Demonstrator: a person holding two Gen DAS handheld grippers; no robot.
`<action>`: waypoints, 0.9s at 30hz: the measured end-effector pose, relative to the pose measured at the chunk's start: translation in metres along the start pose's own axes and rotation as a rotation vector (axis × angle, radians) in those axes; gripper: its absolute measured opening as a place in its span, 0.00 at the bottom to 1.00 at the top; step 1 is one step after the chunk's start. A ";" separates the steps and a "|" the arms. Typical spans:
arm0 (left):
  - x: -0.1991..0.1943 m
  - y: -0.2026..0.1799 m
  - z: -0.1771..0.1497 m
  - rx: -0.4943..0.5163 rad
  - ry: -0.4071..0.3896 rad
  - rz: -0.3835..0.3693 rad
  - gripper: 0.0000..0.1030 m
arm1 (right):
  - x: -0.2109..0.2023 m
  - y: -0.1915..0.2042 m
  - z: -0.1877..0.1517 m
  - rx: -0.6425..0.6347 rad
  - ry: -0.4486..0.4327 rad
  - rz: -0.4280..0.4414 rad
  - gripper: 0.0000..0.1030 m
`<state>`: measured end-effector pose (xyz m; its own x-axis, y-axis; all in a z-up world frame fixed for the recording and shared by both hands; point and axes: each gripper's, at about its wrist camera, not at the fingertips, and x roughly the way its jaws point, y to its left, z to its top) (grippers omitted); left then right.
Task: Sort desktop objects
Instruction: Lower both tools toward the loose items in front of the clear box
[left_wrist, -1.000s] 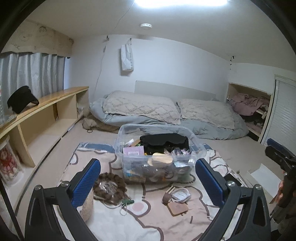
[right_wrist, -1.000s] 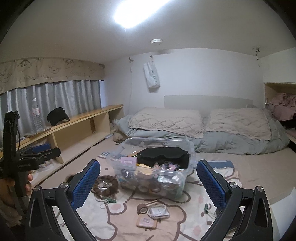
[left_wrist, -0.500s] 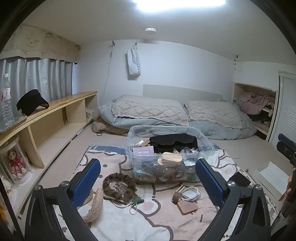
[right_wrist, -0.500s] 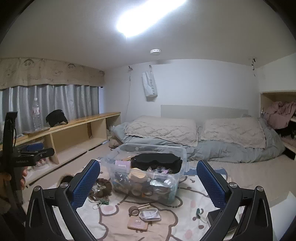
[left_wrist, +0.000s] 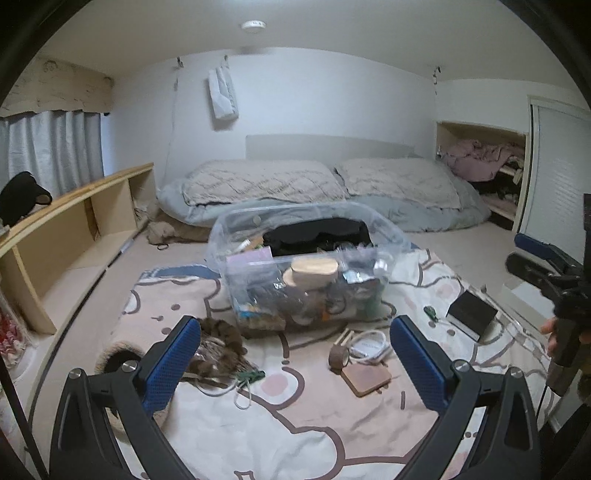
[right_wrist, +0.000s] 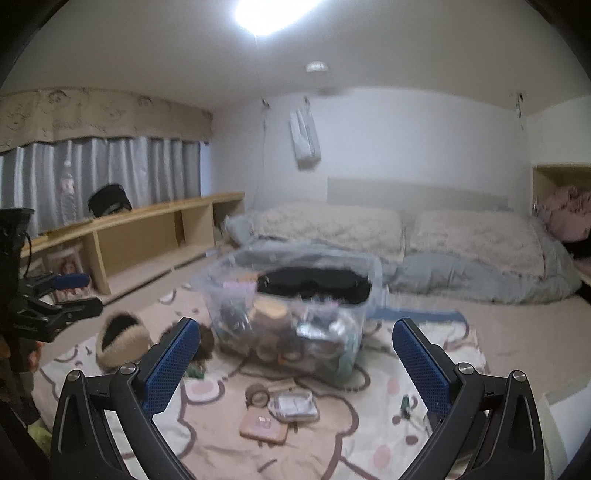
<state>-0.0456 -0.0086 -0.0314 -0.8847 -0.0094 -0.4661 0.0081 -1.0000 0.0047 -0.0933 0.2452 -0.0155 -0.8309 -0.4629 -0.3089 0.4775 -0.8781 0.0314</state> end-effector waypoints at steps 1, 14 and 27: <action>0.004 0.000 -0.003 -0.003 0.007 0.002 1.00 | 0.006 -0.002 -0.005 0.002 0.022 -0.010 1.00; 0.074 -0.021 -0.049 0.029 0.200 -0.034 1.00 | 0.076 -0.009 -0.059 -0.054 0.254 -0.085 1.00; 0.149 -0.048 -0.090 -0.021 0.374 -0.031 1.00 | 0.156 -0.006 -0.099 -0.080 0.457 -0.184 1.00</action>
<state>-0.1359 0.0383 -0.1807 -0.6531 0.0248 -0.7569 -0.0026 -0.9995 -0.0305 -0.1972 0.1899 -0.1578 -0.7017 -0.1846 -0.6881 0.3699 -0.9199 -0.1304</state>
